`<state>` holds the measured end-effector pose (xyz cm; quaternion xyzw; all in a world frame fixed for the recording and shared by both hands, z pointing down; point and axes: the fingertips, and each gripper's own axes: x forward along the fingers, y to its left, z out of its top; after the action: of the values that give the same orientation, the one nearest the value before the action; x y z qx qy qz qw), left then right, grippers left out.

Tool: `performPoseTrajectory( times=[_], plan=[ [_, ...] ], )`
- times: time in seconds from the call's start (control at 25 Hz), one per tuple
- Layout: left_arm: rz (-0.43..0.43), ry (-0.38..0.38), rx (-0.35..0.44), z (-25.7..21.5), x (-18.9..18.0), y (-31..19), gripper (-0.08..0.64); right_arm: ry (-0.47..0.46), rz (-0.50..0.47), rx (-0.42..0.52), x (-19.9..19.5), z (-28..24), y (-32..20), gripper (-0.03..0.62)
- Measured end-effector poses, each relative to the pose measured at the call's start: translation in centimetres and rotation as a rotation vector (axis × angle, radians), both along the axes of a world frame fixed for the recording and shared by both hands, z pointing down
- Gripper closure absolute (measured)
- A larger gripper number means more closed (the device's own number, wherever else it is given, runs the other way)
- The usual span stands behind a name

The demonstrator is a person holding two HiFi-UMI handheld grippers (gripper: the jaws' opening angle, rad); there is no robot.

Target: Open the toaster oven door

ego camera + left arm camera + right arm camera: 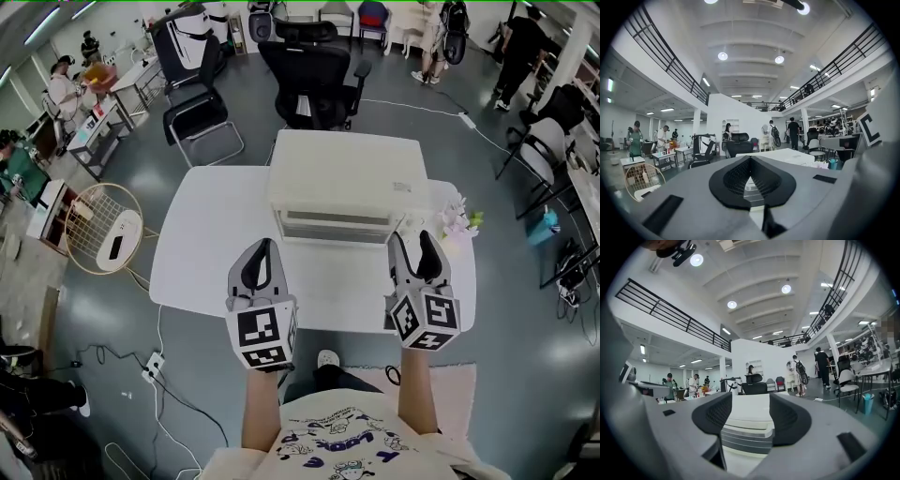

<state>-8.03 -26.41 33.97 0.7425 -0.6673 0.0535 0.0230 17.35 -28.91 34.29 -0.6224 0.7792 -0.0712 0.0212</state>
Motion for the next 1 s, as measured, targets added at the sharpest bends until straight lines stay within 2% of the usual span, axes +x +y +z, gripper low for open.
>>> performPoseTrajectory(
  times=[0.4,1.0],
  plan=[
    [-0.007,0.005,-0.046,1.9,0.6,-3.5,0.557,-0.011,0.020,-0.080,1.3,2.4,-3.9,0.344],
    [0.061,0.004,-0.079,2.7,-0.8,-9.8,0.557,0.023,0.057,-0.238,0.1,5.4,-8.9,0.345]
  ],
)
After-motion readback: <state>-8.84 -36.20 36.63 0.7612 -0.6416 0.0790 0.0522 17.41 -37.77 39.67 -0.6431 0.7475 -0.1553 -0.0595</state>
